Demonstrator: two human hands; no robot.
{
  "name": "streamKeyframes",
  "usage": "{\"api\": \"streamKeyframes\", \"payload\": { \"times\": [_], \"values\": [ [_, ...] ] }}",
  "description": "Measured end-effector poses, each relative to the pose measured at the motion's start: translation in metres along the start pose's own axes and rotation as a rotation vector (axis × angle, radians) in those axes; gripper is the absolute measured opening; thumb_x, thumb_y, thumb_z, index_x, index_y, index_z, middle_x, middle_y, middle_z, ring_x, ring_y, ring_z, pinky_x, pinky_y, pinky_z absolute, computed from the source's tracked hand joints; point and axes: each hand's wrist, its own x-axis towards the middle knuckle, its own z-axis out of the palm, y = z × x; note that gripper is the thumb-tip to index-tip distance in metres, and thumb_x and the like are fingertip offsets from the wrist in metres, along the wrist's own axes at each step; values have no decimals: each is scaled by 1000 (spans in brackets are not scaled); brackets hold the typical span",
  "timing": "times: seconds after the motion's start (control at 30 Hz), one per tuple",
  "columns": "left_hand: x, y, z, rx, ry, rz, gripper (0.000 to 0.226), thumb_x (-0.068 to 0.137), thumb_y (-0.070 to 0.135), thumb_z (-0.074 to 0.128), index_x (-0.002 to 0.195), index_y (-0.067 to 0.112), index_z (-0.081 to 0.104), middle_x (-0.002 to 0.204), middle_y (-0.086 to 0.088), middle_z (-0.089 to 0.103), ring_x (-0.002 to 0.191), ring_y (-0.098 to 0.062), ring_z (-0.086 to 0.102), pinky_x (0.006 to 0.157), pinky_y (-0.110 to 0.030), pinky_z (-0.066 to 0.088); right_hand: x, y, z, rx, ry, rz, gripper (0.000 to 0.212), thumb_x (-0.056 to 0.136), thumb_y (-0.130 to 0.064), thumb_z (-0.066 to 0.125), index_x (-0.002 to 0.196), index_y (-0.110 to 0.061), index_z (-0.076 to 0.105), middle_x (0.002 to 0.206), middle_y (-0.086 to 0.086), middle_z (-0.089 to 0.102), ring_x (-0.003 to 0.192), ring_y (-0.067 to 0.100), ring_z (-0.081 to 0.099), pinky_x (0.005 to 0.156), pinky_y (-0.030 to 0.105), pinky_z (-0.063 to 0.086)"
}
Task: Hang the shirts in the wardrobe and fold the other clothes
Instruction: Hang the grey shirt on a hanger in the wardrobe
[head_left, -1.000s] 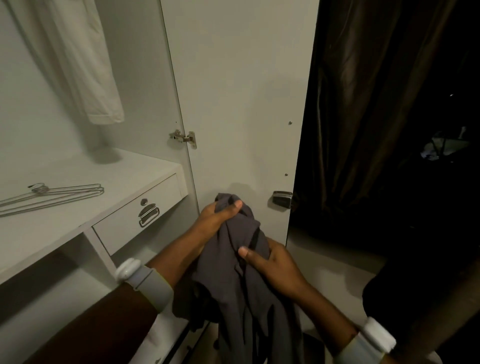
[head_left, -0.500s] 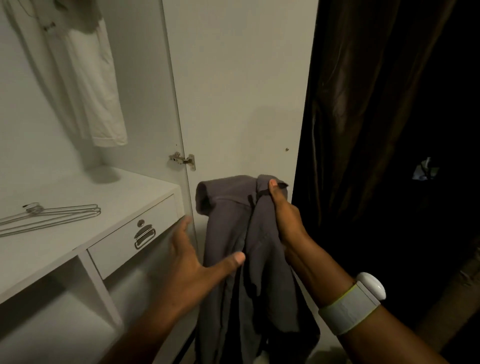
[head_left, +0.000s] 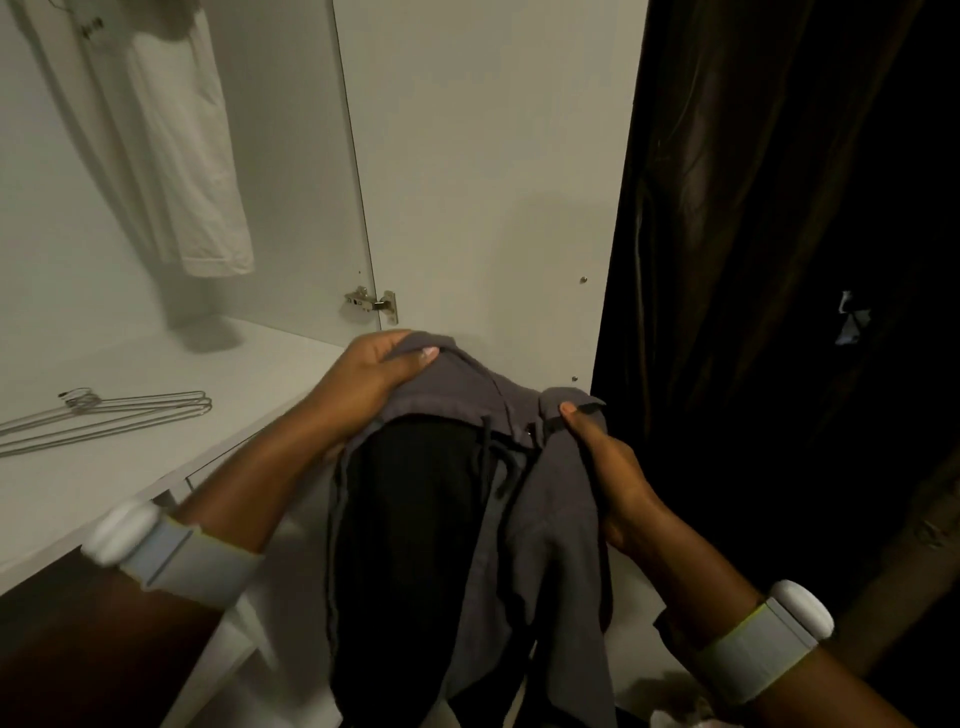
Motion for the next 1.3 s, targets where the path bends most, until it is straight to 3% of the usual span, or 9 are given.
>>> {"api": "streamKeyframes", "payload": {
  "times": [0.13, 0.23, 0.37, 0.47, 0.53, 0.7, 0.83, 0.93, 1.3],
  "values": [
    [20, 39, -8, 399, -309, 88, 15, 100, 22, 66, 93, 13, 76, 82, -7, 73, 76, -15, 67, 72, -26, 52, -8, -1, -16, -890, 140, -211, 94, 58, -96, 64, 127, -33, 62, 132, -2, 65, 113, 20, 67, 96, 44, 57],
    [31, 62, 10, 636, -510, 151, 22, 94, 29, 75, 84, 10, 76, 73, -14, 68, 64, -18, 60, 61, -31, 45, -8, -34, -5, -874, -123, -419, 130, 55, -82, 81, 162, -37, 21, 164, -12, 30, 146, 12, 37, 117, 41, 40],
    [30, 70, 42, 806, -722, 136, 15, 89, 33, 81, 88, 18, 80, 78, 1, 76, 70, -14, 71, 66, -35, 55, -2, -60, 37, -818, -649, -407, 83, 72, -30, 95, 144, -22, 56, 140, -6, 64, 130, 12, 60, 111, 42, 50],
    [33, 63, 39, 890, -597, 202, 25, 82, 47, 83, 85, 25, 73, 70, 13, 70, 61, -4, 63, 58, -22, 47, 8, -56, 47, -776, -657, -366, 26, 80, -29, 89, 88, -11, 72, 85, 2, 75, 81, 14, 73, 76, 35, 60],
    [34, 60, 19, 816, -549, 99, 46, 68, 59, 88, 93, 26, 67, 69, 16, 68, 59, 1, 61, 57, -16, 44, 5, -61, 48, -638, -599, -393, 38, 93, -18, 76, 59, -15, 60, 55, -6, 59, 50, 6, 55, 51, 21, 41],
    [21, 3, -41, 694, -473, -103, 90, 50, 80, 83, 124, 33, 62, 122, 10, 68, 112, -14, 67, 91, -32, 57, -8, -86, 58, -215, -495, -456, 33, 95, -26, 60, 69, -19, 79, 71, -1, 74, 65, 10, 70, 62, 20, 54],
    [-14, -95, -60, 417, -2, -544, 123, 34, 109, 53, 113, 16, 64, 100, -5, 72, 93, -33, 74, 84, -52, 63, -11, -100, 53, -102, -390, -451, 34, 96, -40, 57, 91, -11, 75, 83, 4, 78, 80, 17, 74, 75, 28, 61],
    [-51, -135, -44, 160, -424, -924, 140, 37, 114, 30, 119, 7, 72, 111, -13, 77, 96, -31, 75, 95, -52, 56, -15, -94, 55, -105, -317, -428, 33, 105, -39, 49, 102, -17, 74, 92, -2, 80, 91, 13, 76, 86, 28, 61],
    [-20, -112, 44, 14, -251, -572, 75, 78, 96, 32, 122, 42, 60, 122, 4, 67, 113, -17, 67, 97, -45, 57, -21, -59, 72, -105, -217, -366, 19, 106, -42, 47, 96, -35, 62, 92, -17, 69, 79, -8, 69, 71, 8, 52]
  ]
}}
